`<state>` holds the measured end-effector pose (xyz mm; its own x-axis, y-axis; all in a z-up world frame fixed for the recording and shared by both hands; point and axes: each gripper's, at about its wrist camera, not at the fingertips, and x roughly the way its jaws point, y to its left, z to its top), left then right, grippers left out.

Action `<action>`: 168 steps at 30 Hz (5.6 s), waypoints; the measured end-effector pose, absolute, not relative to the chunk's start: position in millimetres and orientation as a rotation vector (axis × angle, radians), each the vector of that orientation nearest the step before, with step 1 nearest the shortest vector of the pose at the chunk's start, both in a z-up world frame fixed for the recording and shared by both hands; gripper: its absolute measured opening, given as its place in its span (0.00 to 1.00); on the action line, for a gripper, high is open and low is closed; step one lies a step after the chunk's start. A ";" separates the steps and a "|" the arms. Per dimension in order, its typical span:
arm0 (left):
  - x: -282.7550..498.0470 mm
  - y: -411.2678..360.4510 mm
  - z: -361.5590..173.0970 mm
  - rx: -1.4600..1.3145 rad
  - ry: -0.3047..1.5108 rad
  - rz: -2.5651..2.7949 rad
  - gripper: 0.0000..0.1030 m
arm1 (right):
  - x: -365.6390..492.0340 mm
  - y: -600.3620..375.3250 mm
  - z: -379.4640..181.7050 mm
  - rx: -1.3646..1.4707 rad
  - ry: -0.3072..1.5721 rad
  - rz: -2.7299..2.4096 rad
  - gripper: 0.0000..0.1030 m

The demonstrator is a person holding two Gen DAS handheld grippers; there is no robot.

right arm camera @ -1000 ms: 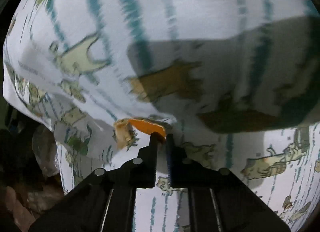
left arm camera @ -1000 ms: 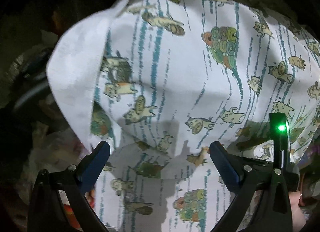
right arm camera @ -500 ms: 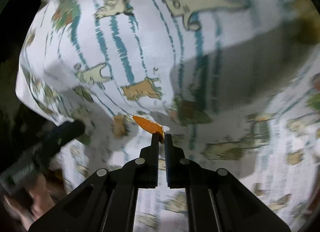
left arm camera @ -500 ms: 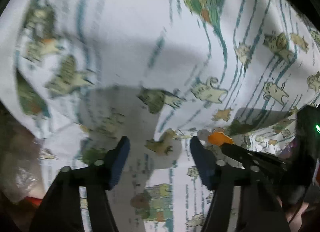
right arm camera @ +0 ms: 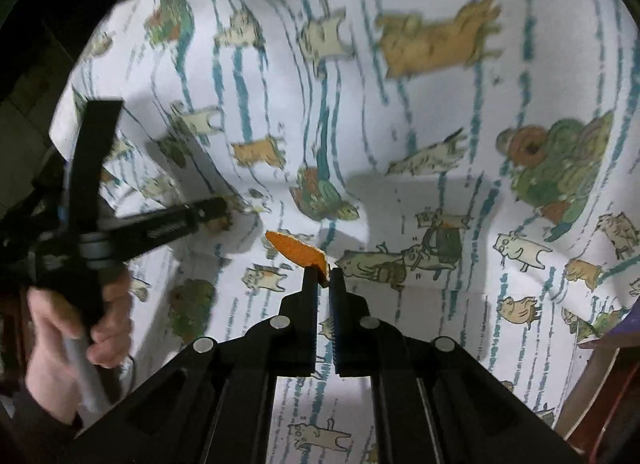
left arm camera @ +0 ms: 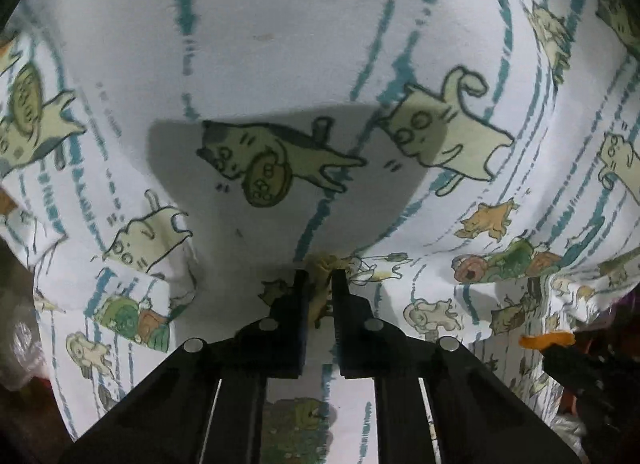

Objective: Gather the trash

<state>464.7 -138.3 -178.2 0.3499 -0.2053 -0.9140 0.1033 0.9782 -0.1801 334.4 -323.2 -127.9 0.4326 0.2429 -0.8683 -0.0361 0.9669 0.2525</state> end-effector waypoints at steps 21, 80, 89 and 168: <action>374.4 -105.3 -60.0 -0.115 0.863 -0.212 0.07 | 295.7 -308.8 -56.2 0.216 0.924 0.206 0.05; 32.1 -55.7 8.2 -0.034 0.732 -0.290 0.07 | 1.7 -220.7 -33.4 0.181 0.951 0.228 0.05; 52.8 -68.8 -45.8 -0.058 0.917 -0.363 0.07 | 15.3 -209.6 -90.7 0.139 1.098 0.237 0.06; 18.6 -38.7 12.1 0.061 0.527 -0.176 1.00 | 2.1 -258.4 -34.0 0.081 0.749 -0.036 0.86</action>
